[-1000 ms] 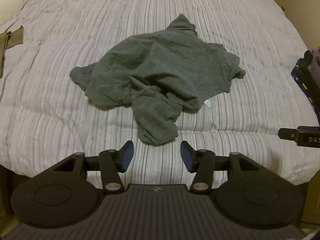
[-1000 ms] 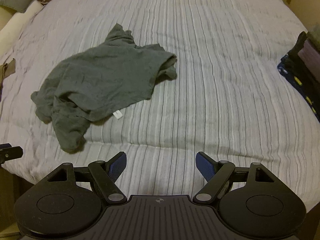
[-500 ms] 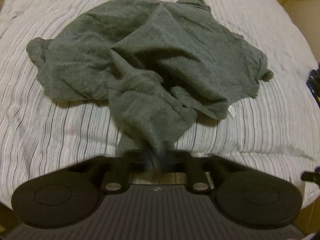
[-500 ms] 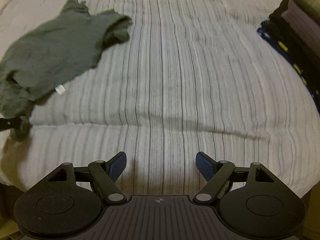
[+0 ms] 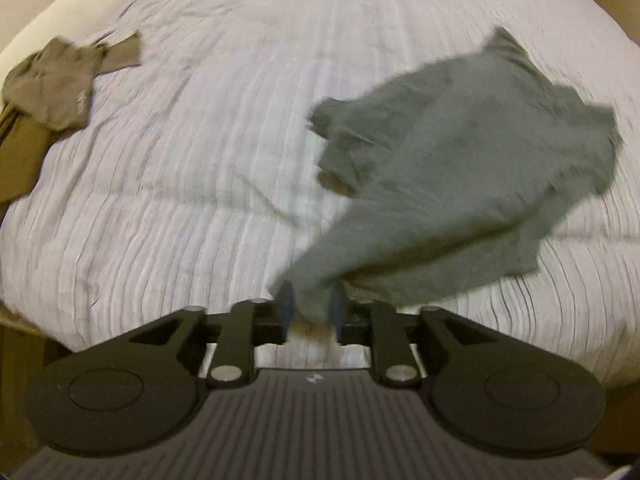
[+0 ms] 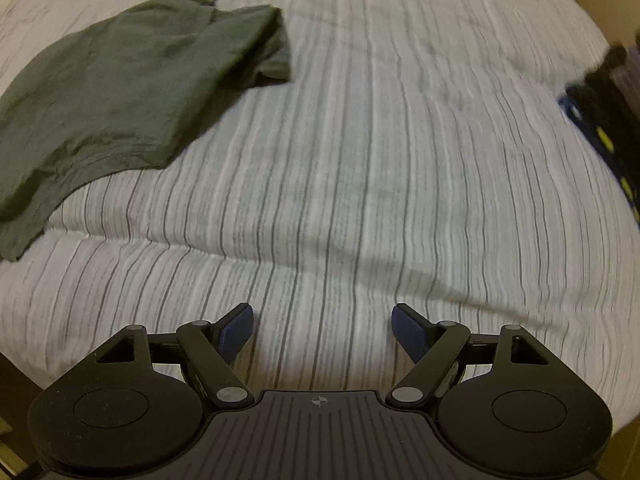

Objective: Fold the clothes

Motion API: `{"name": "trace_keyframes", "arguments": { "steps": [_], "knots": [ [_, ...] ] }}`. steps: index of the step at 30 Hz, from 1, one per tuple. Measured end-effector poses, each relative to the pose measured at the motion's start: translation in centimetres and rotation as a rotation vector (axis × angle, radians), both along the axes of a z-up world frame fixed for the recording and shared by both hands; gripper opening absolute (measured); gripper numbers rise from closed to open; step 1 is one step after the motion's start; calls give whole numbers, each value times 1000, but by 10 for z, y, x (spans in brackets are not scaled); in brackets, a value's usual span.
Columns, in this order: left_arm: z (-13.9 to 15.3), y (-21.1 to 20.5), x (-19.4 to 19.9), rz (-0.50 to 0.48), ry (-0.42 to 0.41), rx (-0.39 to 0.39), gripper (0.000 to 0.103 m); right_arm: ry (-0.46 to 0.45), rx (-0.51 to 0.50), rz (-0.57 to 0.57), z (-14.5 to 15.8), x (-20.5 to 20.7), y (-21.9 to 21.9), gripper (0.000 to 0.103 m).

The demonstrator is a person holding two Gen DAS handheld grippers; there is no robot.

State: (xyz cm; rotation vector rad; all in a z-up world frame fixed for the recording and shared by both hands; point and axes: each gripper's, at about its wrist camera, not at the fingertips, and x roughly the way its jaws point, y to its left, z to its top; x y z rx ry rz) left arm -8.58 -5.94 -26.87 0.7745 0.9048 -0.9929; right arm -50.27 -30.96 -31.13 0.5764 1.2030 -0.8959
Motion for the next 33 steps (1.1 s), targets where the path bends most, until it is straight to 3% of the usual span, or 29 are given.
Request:
{"name": "trace_keyframes", "arguments": {
  "steps": [3, 6, 10, 15, 20, 26, 27, 29, 33],
  "knots": [
    [-6, -1, -39, -170, -47, -21, 23, 18, -76, 90, 1, 6, 0, 80],
    [-19, -6, -77, -389, -121, -19, 31, 36, -153, 179, 1, 13, 0, 80],
    [-54, -14, -108, -678, -331, 41, 34, 59, -254, 299, 2, 21, 0, 80],
    [-97, -7, -102, -917, -541, 148, 34, 135, -379, 520, -9, 30, 1, 80],
    [-130, 16, -97, -1170, -769, 190, 38, 153, -401, 572, -20, 33, 2, 80],
    [-149, 23, -99, -1276, -997, 76, 39, 187, -467, 667, -33, 43, 6, 80],
    [-148, 22, -97, -1265, -984, 70, 36, 197, -492, 696, -35, 45, 7, 80],
    [-141, 15, -93, -1208, -904, 66, 5, 201, -551, 749, -37, 50, 5, 80],
    [-105, -3, -78, -966, -774, -50, 4, 173, -650, 805, -36, 63, -13, 79]
  ]
}}
